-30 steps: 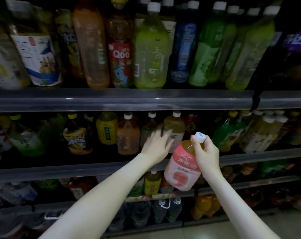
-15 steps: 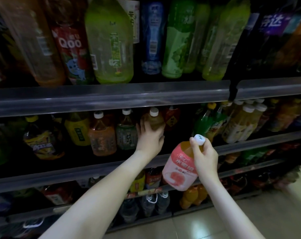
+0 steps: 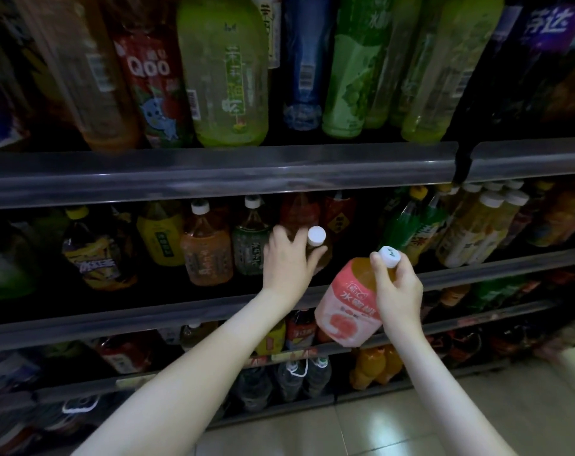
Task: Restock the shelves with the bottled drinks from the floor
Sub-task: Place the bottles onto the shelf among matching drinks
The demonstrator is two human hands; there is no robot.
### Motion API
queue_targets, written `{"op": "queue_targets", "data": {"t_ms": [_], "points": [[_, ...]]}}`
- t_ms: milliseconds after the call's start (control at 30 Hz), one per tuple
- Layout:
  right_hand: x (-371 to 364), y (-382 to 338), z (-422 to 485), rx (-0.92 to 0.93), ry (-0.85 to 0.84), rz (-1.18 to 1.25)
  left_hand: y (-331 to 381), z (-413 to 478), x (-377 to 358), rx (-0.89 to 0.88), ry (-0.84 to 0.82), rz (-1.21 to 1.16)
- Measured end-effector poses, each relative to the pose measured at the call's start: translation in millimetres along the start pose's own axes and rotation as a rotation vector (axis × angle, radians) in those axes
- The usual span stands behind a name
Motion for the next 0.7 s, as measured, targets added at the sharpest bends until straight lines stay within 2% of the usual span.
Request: {"op": "queue_targets", "data": {"t_ms": [167,300,433,567,700], "points": [[-7.2,0.3,-0.3,0.043,-0.016,-0.046,-0.8,-19.9,-1.8,-0.198,-0.019,-0.120],[-5.0,-1.3,10.0,0.115,0.015,-0.069,-16.0,-17.3,17.9,-0.055,-0.050,-0.322],[-11.8,-9.6,24.1,0.180,0.016,-0.065,-31.6,-14.3,55.3,0.083,0.038,-0.399],[-43.4,-12.8,43.6,0.139,-0.105,-0.049,-50.5,-27.4,83.6,0.129,0.099,-0.389],[-83.7,-6.4,60.6,0.035,-0.242,0.025,-79.1,-44.5,85.2,0.209,0.047,-0.340]]}}
Point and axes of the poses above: each hand's wrist, its own z-axis towards the middle knuckle, its own x-axis out of the back of the hand, y = z × x, the point moved 9 cm from there along z, towards the middle knuckle, and after that the axes turned 14 degrees about z, right-handed, at the moved point
